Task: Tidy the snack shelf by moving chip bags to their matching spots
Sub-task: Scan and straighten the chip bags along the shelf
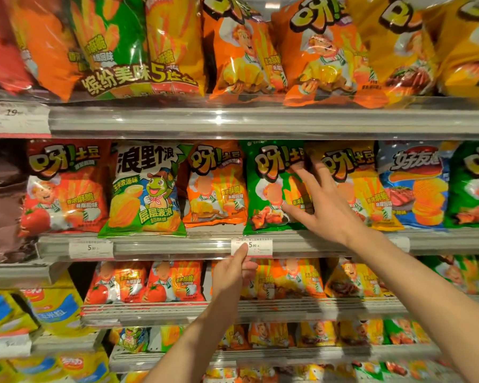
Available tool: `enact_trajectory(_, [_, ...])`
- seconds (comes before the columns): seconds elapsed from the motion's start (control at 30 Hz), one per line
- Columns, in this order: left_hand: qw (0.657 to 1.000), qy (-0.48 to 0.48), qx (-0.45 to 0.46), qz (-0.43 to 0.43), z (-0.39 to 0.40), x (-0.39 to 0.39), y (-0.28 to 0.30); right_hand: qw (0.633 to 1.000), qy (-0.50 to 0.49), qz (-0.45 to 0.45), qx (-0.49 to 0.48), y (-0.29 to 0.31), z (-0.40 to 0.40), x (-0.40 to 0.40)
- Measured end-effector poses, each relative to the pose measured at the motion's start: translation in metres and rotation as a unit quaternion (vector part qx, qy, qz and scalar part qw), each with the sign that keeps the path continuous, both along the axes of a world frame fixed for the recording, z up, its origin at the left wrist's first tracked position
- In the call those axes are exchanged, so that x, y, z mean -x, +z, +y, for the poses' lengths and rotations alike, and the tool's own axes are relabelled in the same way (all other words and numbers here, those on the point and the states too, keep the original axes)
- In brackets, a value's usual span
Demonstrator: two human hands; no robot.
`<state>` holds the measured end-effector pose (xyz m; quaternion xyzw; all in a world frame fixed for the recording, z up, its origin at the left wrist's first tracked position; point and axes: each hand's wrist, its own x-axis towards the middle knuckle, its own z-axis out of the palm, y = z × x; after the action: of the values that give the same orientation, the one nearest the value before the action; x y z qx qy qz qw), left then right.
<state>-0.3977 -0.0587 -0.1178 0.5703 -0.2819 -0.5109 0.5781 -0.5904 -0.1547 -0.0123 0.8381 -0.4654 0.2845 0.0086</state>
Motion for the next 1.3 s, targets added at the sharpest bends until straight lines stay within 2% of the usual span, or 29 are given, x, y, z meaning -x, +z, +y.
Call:
enact_trajectory(0.17, [1.0,-0.001,-0.006,-0.008,-0.004,0.009,0.002,0.997,0.016,-0.007,-0.07,-0.013,0.003,0.001])
enact_trajectory(0.63, [0.999,-0.018,-0.024,-0.013,-0.01,0.01,0.001,0.983,-0.015,-0.184,-0.016,-0.042,0.007,-0.018])
enact_trajectory(1.0, [1.0,-0.009,-0.017,-0.005,-0.005,0.009,0.004,0.986,-0.029,-0.161,-0.03,-0.049,0.016,-0.019])
enact_trajectory(1.13, [0.999,-0.007,-0.012,-0.033,-0.006,0.009,-0.003,0.988,-0.038,-0.145,-0.033,-0.058,0.034,-0.016])
enact_trajectory(1.23, [1.0,-0.018,0.011,-0.001,-0.007,0.004,-0.011,0.988,-0.055,-0.134,-0.05,-0.069,0.055,-0.014])
enact_trajectory(1.27, [0.999,-0.018,0.034,-0.019,-0.005,0.002,-0.015,0.988,-0.061,-0.129,-0.059,-0.074,0.061,-0.013])
enact_trajectory(1.3, [0.995,-0.025,0.058,-0.076,-0.001,-0.001,-0.02,0.988,-0.066,-0.124,-0.061,-0.081,0.068,-0.012])
